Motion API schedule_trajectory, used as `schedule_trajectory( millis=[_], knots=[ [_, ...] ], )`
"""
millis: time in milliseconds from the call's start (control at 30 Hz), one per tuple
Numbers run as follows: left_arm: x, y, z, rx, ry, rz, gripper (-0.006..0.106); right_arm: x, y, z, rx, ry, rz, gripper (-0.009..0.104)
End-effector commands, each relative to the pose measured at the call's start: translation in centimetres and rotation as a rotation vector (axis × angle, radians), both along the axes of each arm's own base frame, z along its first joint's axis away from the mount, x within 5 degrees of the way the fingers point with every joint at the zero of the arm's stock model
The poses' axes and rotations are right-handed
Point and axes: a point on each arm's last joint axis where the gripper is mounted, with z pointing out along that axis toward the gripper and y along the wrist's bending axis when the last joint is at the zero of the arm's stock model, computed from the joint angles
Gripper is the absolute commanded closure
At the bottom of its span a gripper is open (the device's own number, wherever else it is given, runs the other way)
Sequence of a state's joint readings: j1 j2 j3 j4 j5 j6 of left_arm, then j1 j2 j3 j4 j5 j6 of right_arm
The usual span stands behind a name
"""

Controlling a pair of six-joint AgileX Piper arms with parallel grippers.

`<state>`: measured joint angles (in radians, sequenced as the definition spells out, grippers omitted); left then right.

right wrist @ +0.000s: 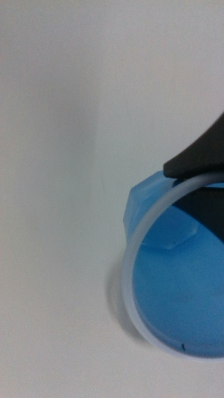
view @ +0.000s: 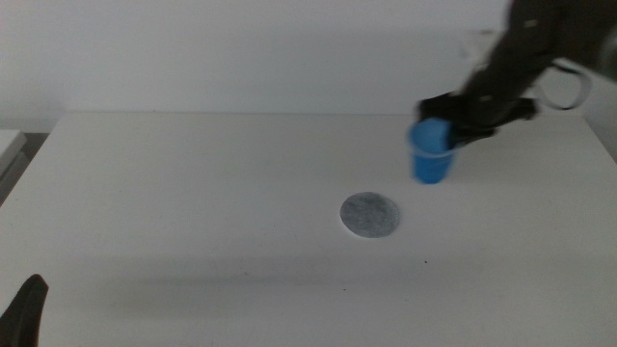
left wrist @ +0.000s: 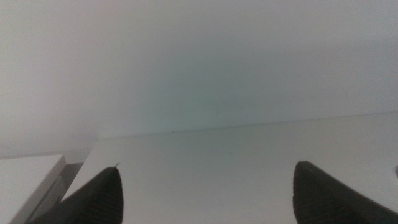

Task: Place an empty cup on a cup mat.

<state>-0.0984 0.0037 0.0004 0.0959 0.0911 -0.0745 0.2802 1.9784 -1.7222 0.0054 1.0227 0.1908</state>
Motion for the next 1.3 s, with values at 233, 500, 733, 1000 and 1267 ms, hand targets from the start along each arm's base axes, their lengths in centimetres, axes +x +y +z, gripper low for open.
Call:
schedule_trajectory(
  millis=[233, 500, 733, 1000, 1267],
  knots=[
    [0.0, 0.0, 0.1, -0.004, -0.009, -0.002, 0.007, -3.1, 8.5, 0.4, 0.018, -0.054, 0.172, 0.094],
    [0.0, 0.0, 0.1, -0.004, -0.009, -0.002, 0.007, -1.9, 8.8, -2.4, -0.017, -0.037, 0.12, 0.094],
    [0.0, 0.0, 0.1, -0.004, -0.009, -0.002, 0.007, -1.0, 8.4, -5.1, -0.045, 0.022, 0.102, 0.094],
    [0.0, 0.0, 0.1, -0.004, -0.009, -0.002, 0.007, -1.0, 8.4, -5.5, -0.052, 0.035, 0.102, 0.072],
    [0.0, 0.0, 0.1, -0.004, -0.009, -0.002, 0.007, -1.8, 7.7, -1.7, -0.042, -0.032, 0.139, 0.021]
  ],
)
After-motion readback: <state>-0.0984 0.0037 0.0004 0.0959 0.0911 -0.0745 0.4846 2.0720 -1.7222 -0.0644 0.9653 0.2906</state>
